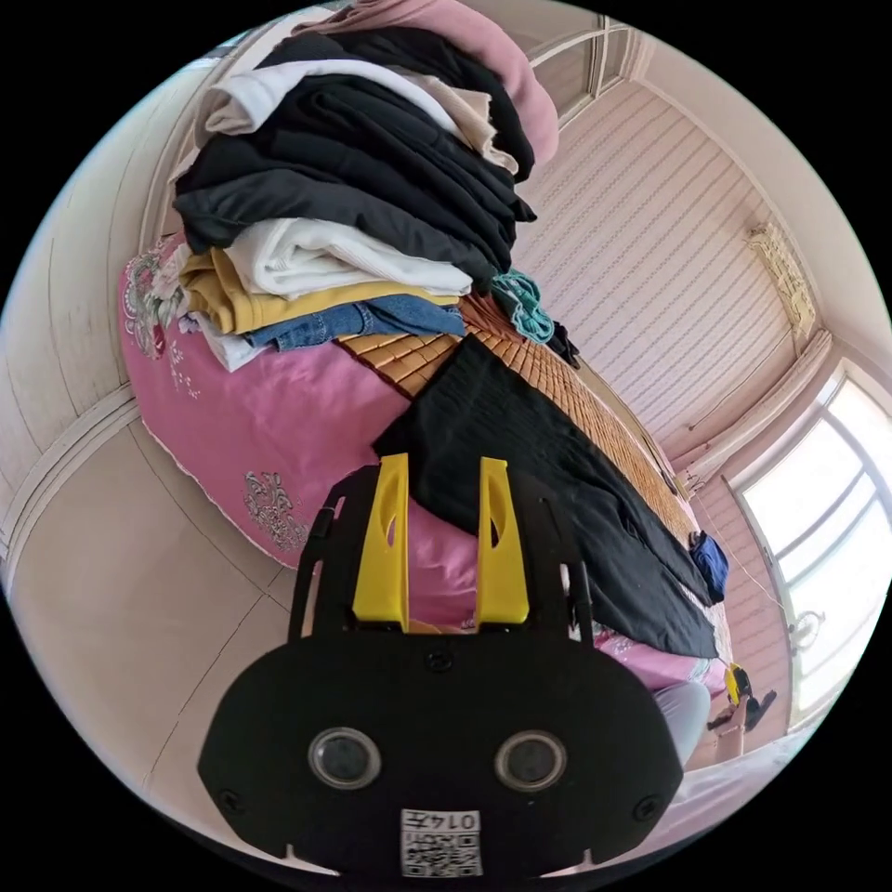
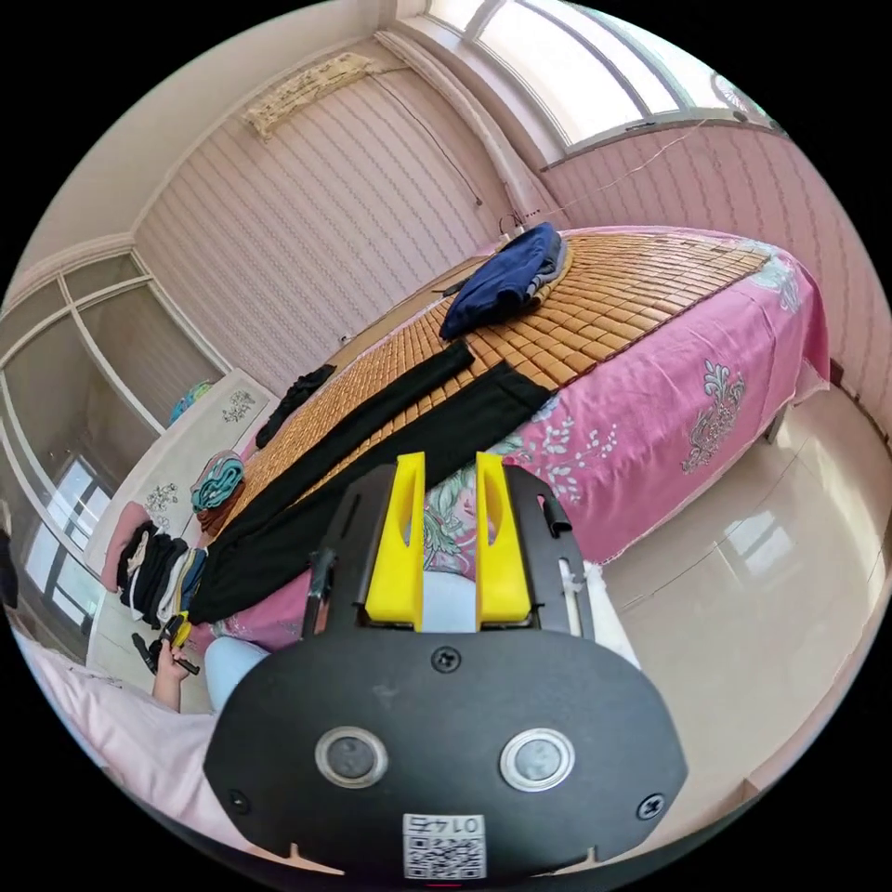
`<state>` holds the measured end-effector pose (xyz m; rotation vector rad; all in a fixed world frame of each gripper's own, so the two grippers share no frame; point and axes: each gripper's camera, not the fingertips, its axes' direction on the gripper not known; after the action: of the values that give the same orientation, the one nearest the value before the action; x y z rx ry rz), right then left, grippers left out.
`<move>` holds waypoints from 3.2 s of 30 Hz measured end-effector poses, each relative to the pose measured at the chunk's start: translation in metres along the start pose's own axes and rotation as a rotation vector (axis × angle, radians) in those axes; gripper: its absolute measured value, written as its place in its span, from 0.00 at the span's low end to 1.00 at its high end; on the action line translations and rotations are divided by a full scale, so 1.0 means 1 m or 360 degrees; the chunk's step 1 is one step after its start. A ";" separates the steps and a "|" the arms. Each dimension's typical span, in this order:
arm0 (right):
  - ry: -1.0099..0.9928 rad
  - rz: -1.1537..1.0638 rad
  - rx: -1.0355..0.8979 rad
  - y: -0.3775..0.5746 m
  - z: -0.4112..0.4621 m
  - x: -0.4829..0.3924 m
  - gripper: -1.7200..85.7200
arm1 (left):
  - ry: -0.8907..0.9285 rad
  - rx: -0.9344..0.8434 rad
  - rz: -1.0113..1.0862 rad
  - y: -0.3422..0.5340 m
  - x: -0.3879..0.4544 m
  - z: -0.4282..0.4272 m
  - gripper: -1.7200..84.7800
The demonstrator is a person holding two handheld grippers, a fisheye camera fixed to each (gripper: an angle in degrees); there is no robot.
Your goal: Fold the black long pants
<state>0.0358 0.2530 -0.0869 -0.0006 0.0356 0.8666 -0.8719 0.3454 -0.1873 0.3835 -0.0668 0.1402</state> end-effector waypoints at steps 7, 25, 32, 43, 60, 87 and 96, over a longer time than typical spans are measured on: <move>0.0031 0.0161 0.0051 -0.024 0.011 0.047 0.13 | -0.0010 -0.0108 0.0042 -0.021 0.019 0.034 0.12; 0.0026 -0.0113 0.0124 -0.060 -0.033 0.043 0.02 | -0.0095 0.0088 0.0308 -0.051 0.072 0.006 0.01; 0.0202 -0.0396 0.0030 -0.097 -0.032 0.007 0.02 | -0.0091 0.0066 0.0417 -0.066 0.087 0.008 0.01; 0.0236 -0.0426 0.0037 -0.126 -0.049 0.006 0.02 | -0.0047 0.0181 0.0436 -0.083 0.081 -0.008 0.01; 0.0279 -0.0228 -0.0442 -0.247 0.105 0.003 0.10 | -0.0175 0.0134 0.0419 -0.166 0.126 0.101 0.10; -0.0201 0.0046 -0.0485 -0.238 0.004 0.108 0.03 | -0.0141 -0.0319 0.0274 -0.114 0.088 0.156 0.01; -0.0130 0.0174 -0.0442 -0.159 -0.084 0.167 0.03 | -0.0263 -0.0390 0.0590 -0.077 0.119 0.140 0.02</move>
<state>0.2623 0.2764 -0.1781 -0.2251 -0.1630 0.9742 -0.7480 0.2366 -0.0757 0.1336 -0.3156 0.4617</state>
